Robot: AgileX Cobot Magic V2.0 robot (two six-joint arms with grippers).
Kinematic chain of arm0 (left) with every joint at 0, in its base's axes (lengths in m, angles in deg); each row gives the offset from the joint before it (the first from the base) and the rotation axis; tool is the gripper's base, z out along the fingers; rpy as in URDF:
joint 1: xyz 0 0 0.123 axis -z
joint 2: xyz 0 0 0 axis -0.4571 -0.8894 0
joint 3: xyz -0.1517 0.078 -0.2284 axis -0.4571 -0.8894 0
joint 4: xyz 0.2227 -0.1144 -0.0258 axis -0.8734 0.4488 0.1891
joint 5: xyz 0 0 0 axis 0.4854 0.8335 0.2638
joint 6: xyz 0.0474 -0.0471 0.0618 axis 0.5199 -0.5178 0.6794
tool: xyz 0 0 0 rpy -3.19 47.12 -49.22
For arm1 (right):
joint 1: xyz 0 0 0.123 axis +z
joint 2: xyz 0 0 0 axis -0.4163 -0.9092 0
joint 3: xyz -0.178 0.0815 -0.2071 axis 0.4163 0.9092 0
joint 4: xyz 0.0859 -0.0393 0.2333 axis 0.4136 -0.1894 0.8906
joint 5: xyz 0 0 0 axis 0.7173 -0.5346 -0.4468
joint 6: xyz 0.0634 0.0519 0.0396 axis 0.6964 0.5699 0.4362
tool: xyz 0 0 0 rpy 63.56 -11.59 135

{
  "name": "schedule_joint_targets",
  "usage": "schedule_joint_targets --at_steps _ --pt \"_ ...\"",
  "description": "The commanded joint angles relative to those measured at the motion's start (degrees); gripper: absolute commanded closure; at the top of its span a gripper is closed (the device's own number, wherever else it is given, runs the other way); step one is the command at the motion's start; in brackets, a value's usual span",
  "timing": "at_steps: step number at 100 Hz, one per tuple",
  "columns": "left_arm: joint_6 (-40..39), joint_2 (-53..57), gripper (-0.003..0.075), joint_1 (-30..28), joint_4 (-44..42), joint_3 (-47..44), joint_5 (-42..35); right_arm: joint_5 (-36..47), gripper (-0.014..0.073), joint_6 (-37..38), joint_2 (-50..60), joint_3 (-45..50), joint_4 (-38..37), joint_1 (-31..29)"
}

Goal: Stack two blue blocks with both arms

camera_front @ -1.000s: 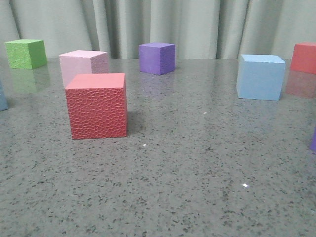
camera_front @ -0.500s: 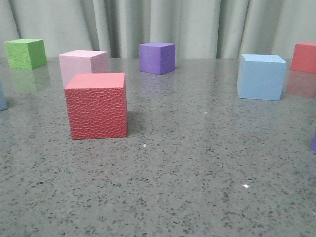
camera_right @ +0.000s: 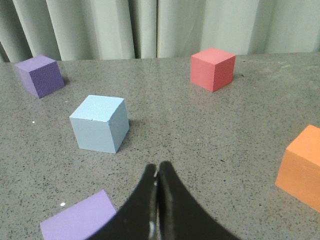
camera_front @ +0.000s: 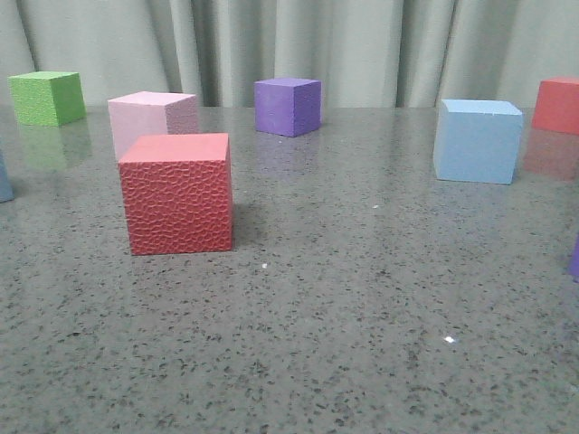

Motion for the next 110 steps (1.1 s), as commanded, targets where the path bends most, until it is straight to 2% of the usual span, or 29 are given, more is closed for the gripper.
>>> schedule_joint_targets --at_steps 1,29,36,46,63,70,77,110 --pt "-0.1 -3.7 0.0739 -0.3 1.1 4.7 -1.7 1.8 0.0653 -0.5 -4.3 -4.8 -0.2 -0.3" --pt "-0.1 -12.3 0.0736 -0.3 3.9 10.5 -0.7 -2.4 0.0648 -0.5 -12.4 -10.6 -0.2 -0.3" --pt "-0.1 -13.5 0.07 -0.3 4.0 10.9 -0.7 -2.5 0.0609 -0.5 -13.4 -10.7 -0.2 -0.3" --pt "-0.1 -14.5 0.0558 -0.3 4.9 11.1 -0.7 -2.5 0.0479 -0.5 -13.8 -10.7 -0.2 -0.3" --pt "-0.1 -14.6 0.0207 -0.3 4.9 11.1 -2.1 -1.9 0.0144 -0.5 -13.8 -10.7 -0.2 -0.3" --pt "-0.1 -14.6 0.0129 -0.3 4.9 11.1 -3.3 -1.9 0.0041 -0.5 -13.8 -10.7 -0.2 -0.3" --pt "-0.1 -14.6 0.012 -0.3 4.9 11.1 -3.7 -1.4 0.0 -0.5 -13.8 -10.7 -0.2 -0.3" --pt "-0.1 -14.6 0.012 -0.3 4.9 11.1 -4.8 -0.7 0.0004 -0.5 -16.1 -13.3 -0.1 -0.3"
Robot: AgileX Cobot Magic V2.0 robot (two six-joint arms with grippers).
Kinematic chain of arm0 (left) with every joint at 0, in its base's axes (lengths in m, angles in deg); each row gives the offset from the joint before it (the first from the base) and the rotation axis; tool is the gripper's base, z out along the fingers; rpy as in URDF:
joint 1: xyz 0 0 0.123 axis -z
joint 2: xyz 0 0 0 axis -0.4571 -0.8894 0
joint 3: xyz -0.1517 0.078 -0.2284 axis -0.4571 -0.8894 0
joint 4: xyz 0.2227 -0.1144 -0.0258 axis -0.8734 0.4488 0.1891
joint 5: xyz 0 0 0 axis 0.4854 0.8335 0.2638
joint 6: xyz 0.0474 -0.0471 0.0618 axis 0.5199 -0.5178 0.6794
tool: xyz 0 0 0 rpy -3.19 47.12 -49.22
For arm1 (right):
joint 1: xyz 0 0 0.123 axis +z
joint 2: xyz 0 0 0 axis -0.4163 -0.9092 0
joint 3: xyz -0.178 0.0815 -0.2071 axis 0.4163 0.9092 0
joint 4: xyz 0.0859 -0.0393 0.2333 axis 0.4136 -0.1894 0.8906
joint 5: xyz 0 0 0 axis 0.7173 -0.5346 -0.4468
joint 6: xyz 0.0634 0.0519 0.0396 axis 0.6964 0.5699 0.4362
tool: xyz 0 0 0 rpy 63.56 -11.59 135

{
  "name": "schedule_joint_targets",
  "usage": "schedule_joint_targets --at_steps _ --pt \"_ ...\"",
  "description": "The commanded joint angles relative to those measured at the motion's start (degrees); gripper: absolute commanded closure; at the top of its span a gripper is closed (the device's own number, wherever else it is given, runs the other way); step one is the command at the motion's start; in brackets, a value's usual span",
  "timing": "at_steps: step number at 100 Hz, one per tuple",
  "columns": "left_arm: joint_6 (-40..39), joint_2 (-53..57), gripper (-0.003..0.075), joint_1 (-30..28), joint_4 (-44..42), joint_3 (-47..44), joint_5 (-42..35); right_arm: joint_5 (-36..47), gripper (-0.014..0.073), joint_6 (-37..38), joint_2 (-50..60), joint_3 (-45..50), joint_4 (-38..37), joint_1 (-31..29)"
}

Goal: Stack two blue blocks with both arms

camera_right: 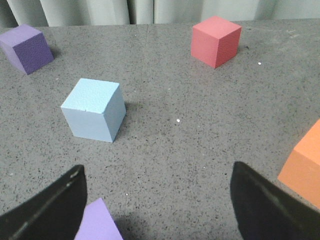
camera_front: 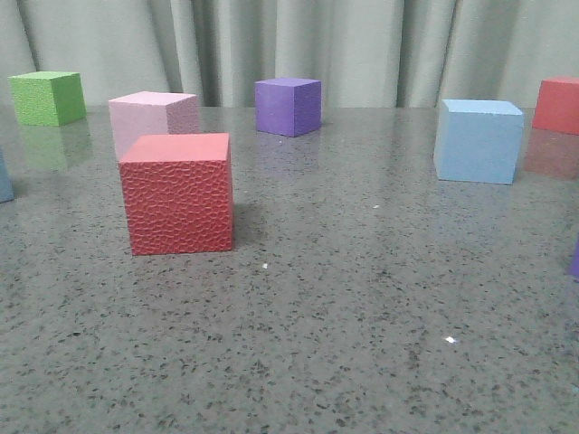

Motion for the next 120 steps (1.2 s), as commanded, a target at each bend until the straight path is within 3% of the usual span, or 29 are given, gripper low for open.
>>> schedule_joint_targets --at_steps 1,52,81,120 --pt "-0.1 -0.4 0.012 -0.3 0.5 2.2 -5.3 3.8 0.0004 -0.5 -2.5 -4.2 -0.1 -0.3" --pt "-0.1 -0.4 0.012 -0.3 0.5 2.2 -5.5 -18.8 0.0004 -0.4 -36.0 -38.7 8.1 2.2" --pt "-0.1 -0.4 0.012 -0.3 0.5 2.2 -5.5 -33.5 0.0004 5.2 -56.7 -58.3 10.4 2.2" --pt "-0.1 -0.4 0.012 -0.3 0.5 2.2 -5.5 -41.9 0.0004 10.2 -70.7 -73.7 11.7 5.7"
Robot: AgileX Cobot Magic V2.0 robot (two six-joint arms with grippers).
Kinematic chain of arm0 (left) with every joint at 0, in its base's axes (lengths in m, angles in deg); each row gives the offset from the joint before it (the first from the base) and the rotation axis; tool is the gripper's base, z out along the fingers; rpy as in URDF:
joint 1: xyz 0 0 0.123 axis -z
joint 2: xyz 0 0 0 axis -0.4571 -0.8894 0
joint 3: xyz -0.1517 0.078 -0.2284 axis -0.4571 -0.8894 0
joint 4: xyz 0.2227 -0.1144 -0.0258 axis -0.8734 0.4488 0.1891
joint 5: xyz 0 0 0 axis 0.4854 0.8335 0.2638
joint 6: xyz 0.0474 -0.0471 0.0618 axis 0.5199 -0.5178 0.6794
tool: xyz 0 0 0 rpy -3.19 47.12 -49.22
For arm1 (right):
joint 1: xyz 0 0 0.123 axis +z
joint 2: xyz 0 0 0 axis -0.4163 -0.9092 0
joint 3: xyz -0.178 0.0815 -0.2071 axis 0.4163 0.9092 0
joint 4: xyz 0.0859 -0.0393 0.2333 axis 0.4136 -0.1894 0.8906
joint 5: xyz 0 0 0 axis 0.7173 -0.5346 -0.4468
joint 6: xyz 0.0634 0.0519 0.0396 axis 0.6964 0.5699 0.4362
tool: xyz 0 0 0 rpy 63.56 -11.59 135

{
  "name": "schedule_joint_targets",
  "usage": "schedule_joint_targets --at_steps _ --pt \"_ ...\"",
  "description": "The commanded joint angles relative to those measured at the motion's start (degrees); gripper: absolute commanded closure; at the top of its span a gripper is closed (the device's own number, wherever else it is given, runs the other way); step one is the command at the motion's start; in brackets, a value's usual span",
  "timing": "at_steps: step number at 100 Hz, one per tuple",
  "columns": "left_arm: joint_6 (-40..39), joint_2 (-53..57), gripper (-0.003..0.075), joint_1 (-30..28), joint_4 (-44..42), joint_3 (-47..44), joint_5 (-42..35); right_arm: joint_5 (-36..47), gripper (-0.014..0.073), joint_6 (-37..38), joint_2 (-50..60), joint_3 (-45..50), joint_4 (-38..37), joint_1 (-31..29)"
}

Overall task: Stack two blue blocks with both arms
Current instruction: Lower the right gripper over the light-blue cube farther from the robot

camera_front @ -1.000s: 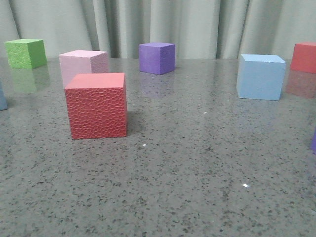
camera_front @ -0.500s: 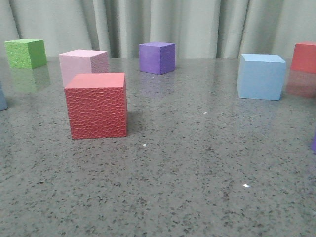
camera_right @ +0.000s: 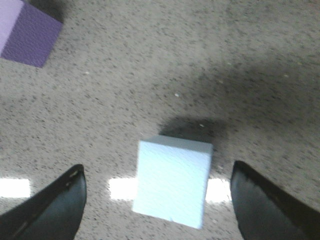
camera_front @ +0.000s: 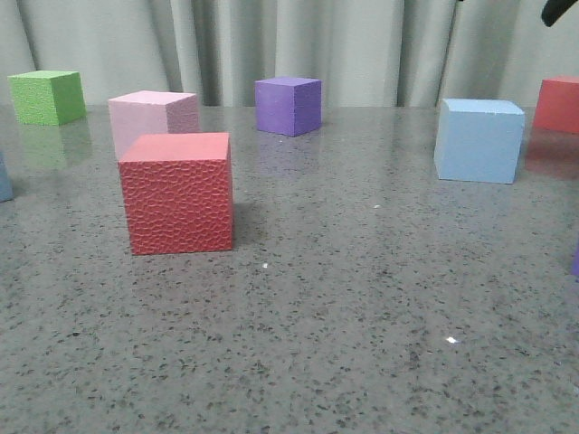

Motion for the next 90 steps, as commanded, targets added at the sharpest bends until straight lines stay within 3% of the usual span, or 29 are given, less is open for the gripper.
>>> schedule_joint_targets --at_steps 1,24,90 --pt "-0.1 -0.4 0.012 -0.3 0.5 2.2 -4.6 -4.5 0.0004 0.9 0.7 -3.6 0.0 1.4" --pt "-0.1 -0.4 0.012 -0.3 0.5 2.2 -4.6 -5.0 0.0004 4.3 -0.9 -3.8 -6.2 3.1" --pt "-0.1 -0.4 0.012 -0.3 0.5 2.2 -4.6 -5.0 0.0004 4.6 -1.2 4.9 -5.7 3.1"
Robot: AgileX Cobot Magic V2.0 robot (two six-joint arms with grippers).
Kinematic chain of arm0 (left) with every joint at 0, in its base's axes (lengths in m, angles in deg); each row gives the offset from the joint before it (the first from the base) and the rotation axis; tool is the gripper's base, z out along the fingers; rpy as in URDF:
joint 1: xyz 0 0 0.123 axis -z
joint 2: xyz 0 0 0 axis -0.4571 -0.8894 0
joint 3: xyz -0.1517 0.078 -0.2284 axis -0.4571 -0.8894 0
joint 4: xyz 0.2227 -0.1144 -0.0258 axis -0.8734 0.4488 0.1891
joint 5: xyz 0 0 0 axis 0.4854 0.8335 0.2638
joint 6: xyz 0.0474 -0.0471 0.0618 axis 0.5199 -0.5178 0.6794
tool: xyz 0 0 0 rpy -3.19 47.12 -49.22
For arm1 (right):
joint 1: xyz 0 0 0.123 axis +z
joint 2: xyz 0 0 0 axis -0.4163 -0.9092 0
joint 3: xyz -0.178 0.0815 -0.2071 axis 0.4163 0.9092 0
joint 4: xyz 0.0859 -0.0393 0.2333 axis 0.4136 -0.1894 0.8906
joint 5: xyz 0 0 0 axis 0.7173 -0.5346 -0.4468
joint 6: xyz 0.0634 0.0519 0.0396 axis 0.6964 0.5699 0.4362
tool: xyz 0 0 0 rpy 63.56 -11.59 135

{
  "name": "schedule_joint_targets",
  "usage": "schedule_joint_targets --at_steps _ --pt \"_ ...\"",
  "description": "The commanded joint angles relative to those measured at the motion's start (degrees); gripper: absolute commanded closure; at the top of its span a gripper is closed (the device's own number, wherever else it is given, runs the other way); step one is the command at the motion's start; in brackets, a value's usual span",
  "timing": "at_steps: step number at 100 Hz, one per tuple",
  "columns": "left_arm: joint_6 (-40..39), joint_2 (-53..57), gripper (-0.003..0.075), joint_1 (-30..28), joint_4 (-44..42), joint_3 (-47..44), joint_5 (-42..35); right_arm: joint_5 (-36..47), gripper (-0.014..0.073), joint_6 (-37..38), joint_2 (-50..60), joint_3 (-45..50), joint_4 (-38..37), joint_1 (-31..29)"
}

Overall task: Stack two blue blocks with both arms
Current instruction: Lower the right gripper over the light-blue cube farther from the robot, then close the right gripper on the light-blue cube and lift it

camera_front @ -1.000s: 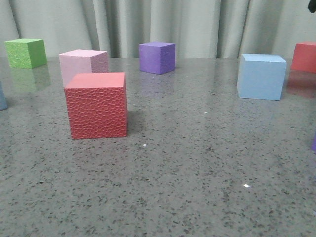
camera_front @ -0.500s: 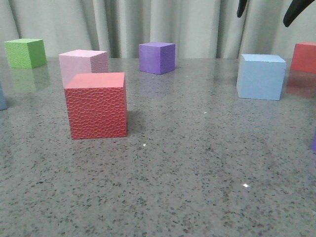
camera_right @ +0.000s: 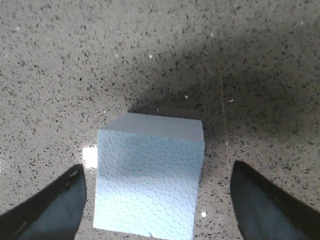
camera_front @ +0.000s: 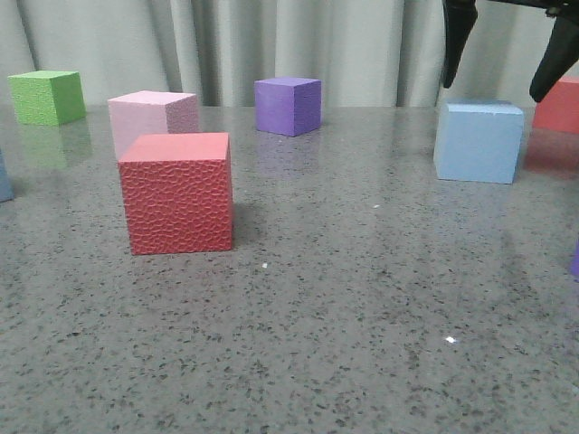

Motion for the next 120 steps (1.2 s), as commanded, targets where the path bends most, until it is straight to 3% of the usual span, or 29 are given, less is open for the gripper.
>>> schedule_joint_targets --at_steps 1,47,54,69,78,120 --pt "-0.1 -0.4 0.012 -0.3 0.5 2.2 -4.6 -4.7 0.0004 0.0 2.4 -1.1 0.2 0.0" --pt "-0.1 -0.4 0.012 -0.3 0.5 2.2 -4.6 -4.4 0.0007 -0.7 -0.7 -1.1 1.4 0.2" --pt "-0.1 -0.4 0.012 -0.3 0.5 2.2 -4.6 -4.4 0.0055 -0.9 -0.9 -1.1 1.4 0.2" --pt "-0.1 -0.4 0.012 -0.3 0.5 2.2 -4.6 -4.4 0.0242 -0.9 -1.0 -1.1 1.4 0.2" --pt "-0.1 -0.4 0.012 -0.3 0.5 2.2 -4.6 -4.7 0.03 -0.9 -1.0 -1.1 1.4 0.2" --pt "-0.1 -0.4 0.012 -0.3 0.5 2.2 -4.6 -4.8 0.0319 -1.9 0.3 -4.7 3.7 2.0"
